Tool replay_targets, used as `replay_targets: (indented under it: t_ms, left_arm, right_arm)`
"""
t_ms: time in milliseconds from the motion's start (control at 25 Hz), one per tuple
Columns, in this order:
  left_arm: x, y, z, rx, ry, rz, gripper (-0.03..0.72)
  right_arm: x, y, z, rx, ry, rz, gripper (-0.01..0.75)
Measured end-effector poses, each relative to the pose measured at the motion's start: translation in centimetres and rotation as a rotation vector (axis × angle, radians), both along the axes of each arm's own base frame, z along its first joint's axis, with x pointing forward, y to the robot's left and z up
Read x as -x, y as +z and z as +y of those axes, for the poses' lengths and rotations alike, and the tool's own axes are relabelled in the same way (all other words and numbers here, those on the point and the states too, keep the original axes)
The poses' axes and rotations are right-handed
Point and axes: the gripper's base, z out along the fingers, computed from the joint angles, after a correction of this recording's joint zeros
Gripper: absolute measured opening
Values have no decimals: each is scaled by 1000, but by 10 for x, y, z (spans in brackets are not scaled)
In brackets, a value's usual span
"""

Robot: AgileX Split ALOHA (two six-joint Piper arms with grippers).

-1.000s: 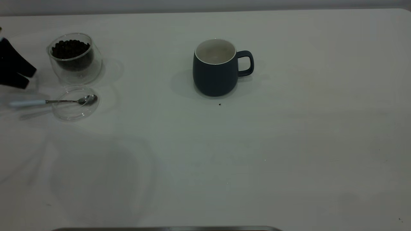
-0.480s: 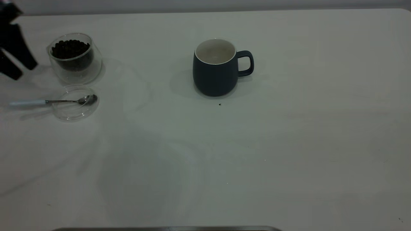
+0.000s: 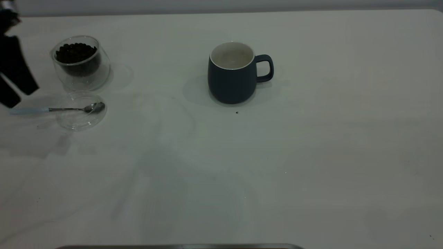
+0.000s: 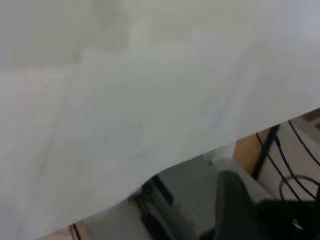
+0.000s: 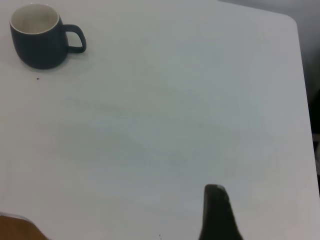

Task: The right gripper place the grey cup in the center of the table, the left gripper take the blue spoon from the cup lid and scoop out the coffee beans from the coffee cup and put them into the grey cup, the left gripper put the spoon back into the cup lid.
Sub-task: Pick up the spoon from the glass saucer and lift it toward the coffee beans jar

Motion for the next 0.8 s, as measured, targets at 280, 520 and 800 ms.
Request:
replay_targets:
  t_ms: [280, 520, 800]
  left_arm:
    - [32, -31, -2, -97, -6, -189, 445]
    - [22, -56, 2, -155, 89, -248, 445]
    - [19, -81, 2, -153, 99, -286, 445]
  right_arm:
    - [0, 0, 0, 0, 0, 0, 459]
    - [0, 0, 0, 0, 0, 0, 459]
    - [0, 0, 0, 0, 0, 0, 459]
